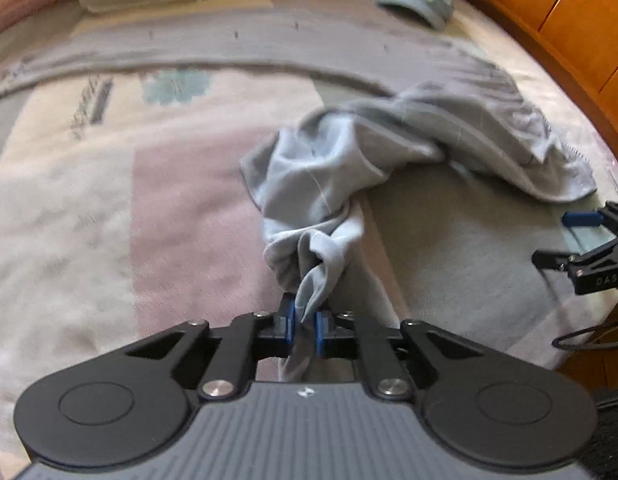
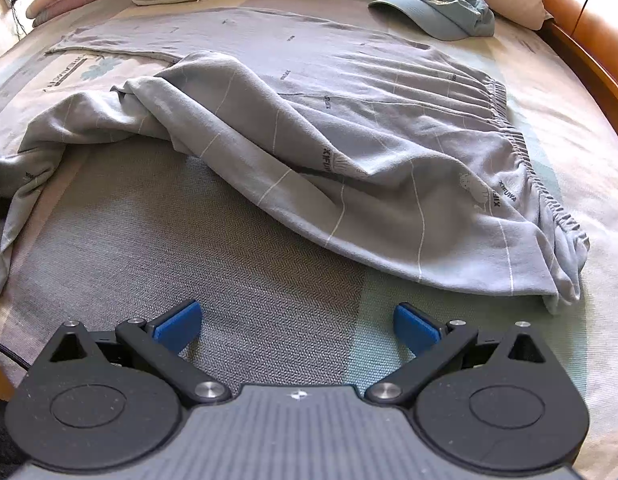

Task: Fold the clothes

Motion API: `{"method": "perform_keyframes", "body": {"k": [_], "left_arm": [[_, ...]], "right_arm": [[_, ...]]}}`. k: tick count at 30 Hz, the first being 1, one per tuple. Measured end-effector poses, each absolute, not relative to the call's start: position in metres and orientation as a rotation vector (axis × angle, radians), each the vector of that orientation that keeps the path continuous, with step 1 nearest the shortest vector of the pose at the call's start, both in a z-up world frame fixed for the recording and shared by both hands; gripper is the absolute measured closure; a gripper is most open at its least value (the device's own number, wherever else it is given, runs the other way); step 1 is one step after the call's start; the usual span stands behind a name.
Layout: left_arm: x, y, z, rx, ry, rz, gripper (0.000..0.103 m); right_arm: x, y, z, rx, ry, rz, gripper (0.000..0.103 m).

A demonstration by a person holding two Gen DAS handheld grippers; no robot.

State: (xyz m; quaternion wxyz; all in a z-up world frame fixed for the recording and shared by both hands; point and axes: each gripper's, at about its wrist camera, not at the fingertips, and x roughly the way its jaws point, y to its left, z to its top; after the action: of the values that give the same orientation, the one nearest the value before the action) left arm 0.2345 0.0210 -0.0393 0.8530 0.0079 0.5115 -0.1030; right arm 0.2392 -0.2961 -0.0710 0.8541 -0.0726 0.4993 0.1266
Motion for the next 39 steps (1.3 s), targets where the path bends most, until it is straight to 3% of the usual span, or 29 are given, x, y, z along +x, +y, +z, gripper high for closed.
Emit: {"method": "perform_keyframes", "body": {"k": [9, 17, 22, 24, 26, 32, 35, 39], "left_arm": [[0.240, 0.070, 0.012, 0.322, 0.924, 0.028, 0.096], [0.233, 0.121, 0.040, 0.395, 0.813, 0.188, 0.096], [0.222, 0.143, 0.029, 0.354, 0.834, 0.192, 0.095], [0.219, 0.155, 0.014, 0.301, 0.879, 0.193, 0.094], [0.214, 0.167, 0.002, 0.203, 0.916, 0.174, 0.085], [0.190, 0.191, -0.025, 0.071, 1.012, 0.172, 0.078], [0.178, 0.203, -0.016, 0.042, 1.008, 0.187, 0.077], [0.170, 0.216, 0.004, 0.056, 0.949, 0.204, 0.065]], "right_arm": [[0.243, -0.289, -0.057, -0.101, 1.021, 0.268, 0.000], [0.245, -0.268, -0.053, -0.103, 1.023, 0.285, 0.000], [0.244, -0.253, -0.056, -0.114, 1.050, 0.292, 0.000], [0.244, -0.246, -0.059, -0.120, 1.066, 0.294, 0.000], [0.245, -0.241, -0.061, -0.130, 1.080, 0.295, 0.000], [0.250, -0.228, -0.066, -0.167, 1.118, 0.294, 0.000], [0.252, -0.223, -0.065, -0.175, 1.125, 0.297, 0.000], [0.255, -0.213, -0.058, -0.167, 1.110, 0.327, 0.000]]}}
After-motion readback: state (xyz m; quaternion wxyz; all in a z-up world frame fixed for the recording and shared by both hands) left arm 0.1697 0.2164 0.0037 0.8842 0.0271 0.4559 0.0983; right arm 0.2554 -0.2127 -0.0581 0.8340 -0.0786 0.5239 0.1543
